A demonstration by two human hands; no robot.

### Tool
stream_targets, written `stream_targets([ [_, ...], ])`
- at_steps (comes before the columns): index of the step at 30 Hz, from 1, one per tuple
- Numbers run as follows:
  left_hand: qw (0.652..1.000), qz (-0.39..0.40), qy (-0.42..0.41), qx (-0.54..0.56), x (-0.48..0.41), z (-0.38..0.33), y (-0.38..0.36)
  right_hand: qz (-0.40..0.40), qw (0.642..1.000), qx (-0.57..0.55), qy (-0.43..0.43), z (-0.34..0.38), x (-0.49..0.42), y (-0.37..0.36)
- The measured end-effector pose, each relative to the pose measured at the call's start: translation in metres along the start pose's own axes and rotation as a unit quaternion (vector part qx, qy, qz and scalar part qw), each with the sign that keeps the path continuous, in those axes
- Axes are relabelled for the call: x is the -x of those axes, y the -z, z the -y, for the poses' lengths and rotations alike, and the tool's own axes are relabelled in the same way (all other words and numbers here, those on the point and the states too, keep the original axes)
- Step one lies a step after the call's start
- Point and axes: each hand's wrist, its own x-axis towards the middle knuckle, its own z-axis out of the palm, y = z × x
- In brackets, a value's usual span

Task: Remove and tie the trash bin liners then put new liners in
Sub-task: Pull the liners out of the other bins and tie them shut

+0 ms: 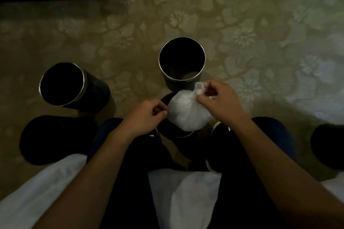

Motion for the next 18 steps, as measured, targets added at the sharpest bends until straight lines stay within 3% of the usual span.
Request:
stream_targets([
  [7,0.99,0.058,0.118,-0.048,0.062,-0.061,0.067,0.043,0.992,0.083,-0.083,0.063,0.009,0.077],
  [14,0.975,0.11,0.194,-0.018,0.174,-0.118,0.117,0.036,0.982,0.089,-0.163,0.156,0.056,0.17],
  [18,0.97,0.102,0.222,0.005,0.199,-0.144,0.134,0.063,0.971,0.112,-0.201,0.169,0.078,0.201],
])
